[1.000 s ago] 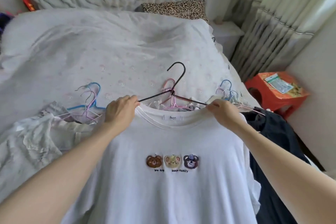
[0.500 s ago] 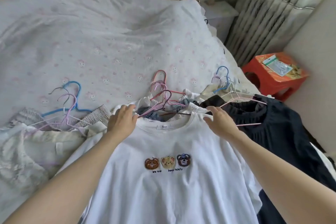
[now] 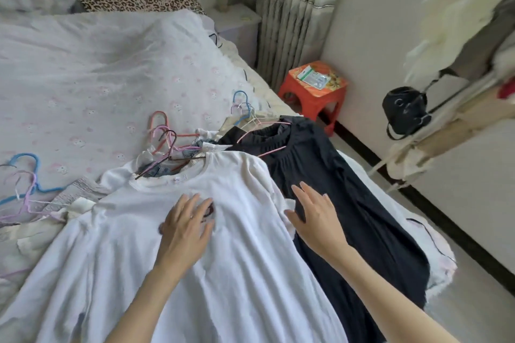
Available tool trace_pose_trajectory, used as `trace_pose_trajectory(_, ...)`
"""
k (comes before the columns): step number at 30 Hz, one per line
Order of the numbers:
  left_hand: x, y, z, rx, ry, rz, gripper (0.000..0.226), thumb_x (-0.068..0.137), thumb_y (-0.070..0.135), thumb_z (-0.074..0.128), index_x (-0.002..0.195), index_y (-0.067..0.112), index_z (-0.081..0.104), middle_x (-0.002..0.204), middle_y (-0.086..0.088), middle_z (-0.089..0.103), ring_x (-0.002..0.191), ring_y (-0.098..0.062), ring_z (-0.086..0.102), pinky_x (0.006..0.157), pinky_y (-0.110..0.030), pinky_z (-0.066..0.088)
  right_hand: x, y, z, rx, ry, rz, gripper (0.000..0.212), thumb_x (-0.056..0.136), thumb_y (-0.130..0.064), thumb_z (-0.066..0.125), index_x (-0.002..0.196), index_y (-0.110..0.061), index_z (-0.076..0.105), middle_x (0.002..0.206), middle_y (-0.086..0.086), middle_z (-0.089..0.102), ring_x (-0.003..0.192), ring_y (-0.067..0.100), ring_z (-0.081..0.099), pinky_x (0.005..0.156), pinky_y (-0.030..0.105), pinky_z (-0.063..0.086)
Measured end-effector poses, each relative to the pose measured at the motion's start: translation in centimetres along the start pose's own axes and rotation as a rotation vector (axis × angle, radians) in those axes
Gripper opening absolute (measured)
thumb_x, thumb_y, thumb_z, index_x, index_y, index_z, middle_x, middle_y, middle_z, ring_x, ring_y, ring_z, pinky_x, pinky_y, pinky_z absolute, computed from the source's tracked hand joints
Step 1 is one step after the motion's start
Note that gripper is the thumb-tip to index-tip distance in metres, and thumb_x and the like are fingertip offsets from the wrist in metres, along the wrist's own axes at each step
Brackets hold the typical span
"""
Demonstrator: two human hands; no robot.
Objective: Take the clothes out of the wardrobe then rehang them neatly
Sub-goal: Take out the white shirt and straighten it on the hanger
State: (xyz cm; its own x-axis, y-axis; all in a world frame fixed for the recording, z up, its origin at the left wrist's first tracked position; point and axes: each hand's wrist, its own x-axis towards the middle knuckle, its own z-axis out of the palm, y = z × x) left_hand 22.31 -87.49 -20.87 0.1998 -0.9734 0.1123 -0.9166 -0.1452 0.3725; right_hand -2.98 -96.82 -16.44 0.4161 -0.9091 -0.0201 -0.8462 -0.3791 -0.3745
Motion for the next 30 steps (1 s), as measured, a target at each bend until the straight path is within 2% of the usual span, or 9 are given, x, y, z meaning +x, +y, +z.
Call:
trace_pose_trajectory(1, -0.7, 2.2, 0.5, -0.007, -0.043, 0.028, 0.047, 0.083, 0.039, 0.038, 0.118, 0.016, 0.060, 0.122, -0.012, 0.060, 0.120, -0.028, 0.040, 0.086, -0.047, 0.049, -2.5, 1.6, -1.1, -0.027, 0.016, 0.040, 0.058, 0.093, -0.044, 0.047, 0.145, -0.022, 0.029, 0.152, 0.000, 0.026, 0.141, 0.016, 0.021, 0.115, 0.038, 0.009)
trace_pose_trajectory(5, -3.3, 11.6, 1.9, -0.068, -0.150, 0.165, 0.051, 0.084, 0.043, 0.036, 0.121, 0.016, 0.060, 0.127, -0.012, 0.057, 0.123, -0.036, 0.048, 0.093, -0.053, 0.042, -13.1, 7.3, -5.7, -0.063, 0.084, 0.195, 0.061, 0.093, -0.047, 0.044, 0.146, -0.023, 0.026, 0.154, 0.000, 0.021, 0.143, 0.016, 0.016, 0.116, 0.037, 0.001)
trace_pose_trajectory(8, -5.4, 19.4, 2.7, -0.113, -0.193, 0.308, 0.052, 0.085, 0.045, 0.035, 0.124, 0.018, 0.057, 0.130, -0.010, 0.055, 0.126, -0.035, 0.045, 0.097, -0.050, 0.039, -21.7, 11.5, -9.4, -0.056, 0.199, 0.360, 0.059, 0.092, -0.044, 0.050, 0.143, -0.020, 0.033, 0.151, 0.003, 0.029, 0.141, 0.020, 0.023, 0.115, 0.039, 0.005)
trace_pose_trajectory(11, -7.7, 27.7, 3.6, -0.149, -0.255, 0.462, 0.058, 0.086, 0.048, 0.030, 0.128, 0.017, 0.055, 0.135, -0.010, 0.052, 0.130, -0.035, 0.039, 0.101, -0.050, 0.036, -30.9, 15.1, -12.3, -0.074, 0.343, 0.558, 0.056, 0.089, -0.042, 0.054, 0.138, -0.016, 0.044, 0.144, 0.008, 0.041, 0.135, 0.027, 0.036, 0.111, 0.045, 0.015)
trace_pose_trajectory(15, -11.6, 39.5, 4.1, -0.214, -0.287, 0.687, 0.060, 0.085, 0.049, 0.029, 0.129, 0.017, 0.054, 0.135, -0.008, 0.051, 0.132, -0.033, 0.037, 0.103, -0.050, 0.034, -43.1, 18.4, -15.7, -0.067, 0.473, 0.795, 0.058, 0.090, -0.040, 0.055, 0.140, -0.016, 0.039, 0.147, 0.007, 0.036, 0.138, 0.024, 0.029, 0.113, 0.043, 0.010)
trace_pose_trajectory(18, -16.6, 47.9, 5.0, -0.268, -0.321, 0.902, 0.058, 0.086, 0.049, 0.029, 0.129, 0.018, 0.053, 0.135, -0.005, 0.051, 0.131, -0.031, 0.038, 0.106, -0.048, 0.033, -52.2, 19.8, -17.8, -0.079, 0.576, 0.955, 0.060, 0.091, -0.039, 0.054, 0.144, -0.020, 0.032, 0.151, 0.002, 0.029, 0.141, 0.017, 0.021, 0.115, 0.040, 0.003)
trace_pose_trajectory(22, -26.0, 56.9, 6.6, -0.354, -0.429, 1.071, 0.064, 0.084, 0.054, 0.025, 0.133, 0.021, 0.049, 0.140, -0.004, 0.045, 0.137, -0.027, 0.030, 0.108, -0.040, 0.026, -62.8, 20.9, -18.9, -0.077, 0.664, 1.151, 0.061, 0.094, -0.043, 0.045, 0.147, -0.024, 0.022, 0.154, -0.003, 0.020, 0.143, 0.011, 0.012, 0.115, 0.036, -0.002)
trace_pose_trajectory(25, -32.3, 62.4, 7.6, -0.377, -0.530, 1.240, 0.066, 0.083, 0.055, 0.025, 0.132, 0.020, 0.051, 0.140, -0.006, 0.047, 0.136, -0.028, 0.031, 0.107, -0.038, 0.025, -69.2, 20.7, -18.8, -0.060, 0.741, 1.318, 0.060, 0.094, -0.042, 0.046, 0.146, -0.024, 0.024, 0.154, -0.002, 0.020, 0.143, 0.013, 0.012, 0.115, 0.037, -0.002)
trace_pose_trajectory(30, -41.1, 71.1, 8.1, -0.414, -0.638, 1.542, 0.057, 0.087, 0.048, 0.030, 0.127, 0.017, 0.056, 0.133, -0.009, 0.053, 0.129, -0.036, 0.041, 0.103, -0.044, 0.034, -77.9, 19.7, -19.1, -0.095, 0.894, 1.556, 0.058, 0.094, -0.041, 0.046, 0.145, -0.022, 0.027, 0.153, -0.001, 0.023, 0.143, 0.015, 0.015, 0.115, 0.038, 0.001)
